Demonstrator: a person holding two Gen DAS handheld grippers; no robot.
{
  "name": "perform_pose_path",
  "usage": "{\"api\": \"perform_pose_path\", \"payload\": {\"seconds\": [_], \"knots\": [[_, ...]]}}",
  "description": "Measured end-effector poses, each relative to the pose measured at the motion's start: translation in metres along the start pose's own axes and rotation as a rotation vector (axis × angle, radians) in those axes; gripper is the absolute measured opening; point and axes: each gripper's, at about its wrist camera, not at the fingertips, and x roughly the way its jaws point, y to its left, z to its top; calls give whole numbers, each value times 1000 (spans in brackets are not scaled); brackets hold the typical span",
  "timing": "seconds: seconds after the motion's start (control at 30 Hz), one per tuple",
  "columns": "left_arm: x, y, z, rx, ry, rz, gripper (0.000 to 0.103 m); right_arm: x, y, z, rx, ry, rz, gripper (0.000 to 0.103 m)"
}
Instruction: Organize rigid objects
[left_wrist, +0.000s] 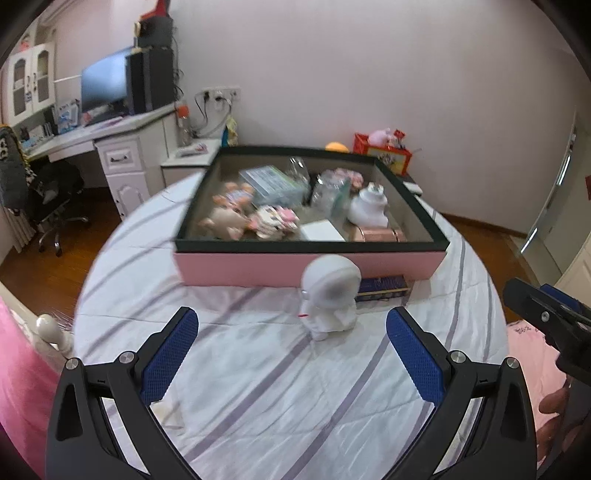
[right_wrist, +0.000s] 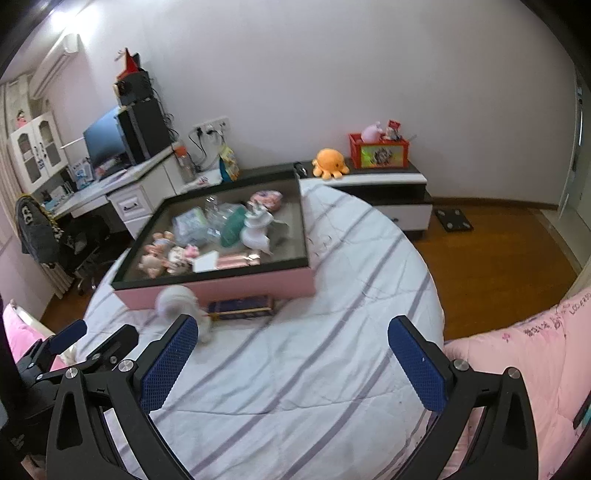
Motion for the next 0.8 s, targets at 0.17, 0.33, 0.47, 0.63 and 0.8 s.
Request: {"api": "perform_pose_path", "payload": {"seconds": [0.17,0.33,0.47,0.63,0.8], "knots": [[35,-9,3,-7,32,9,103,21,-14,0,18,34,-14,103],[69,-6,7,-28,72,16,99,46,-15,0,6,75,-14,103],[83,2,6,-63,103,-43,82,63,-12,-1,-6,104,-12,103],[84,0,6,-39,106,-98,48,83,-3,-2,-25,136,-6,103],[76,17,4,-48,99,-96,48,95,14,-4,-63,153,9,103]]}}
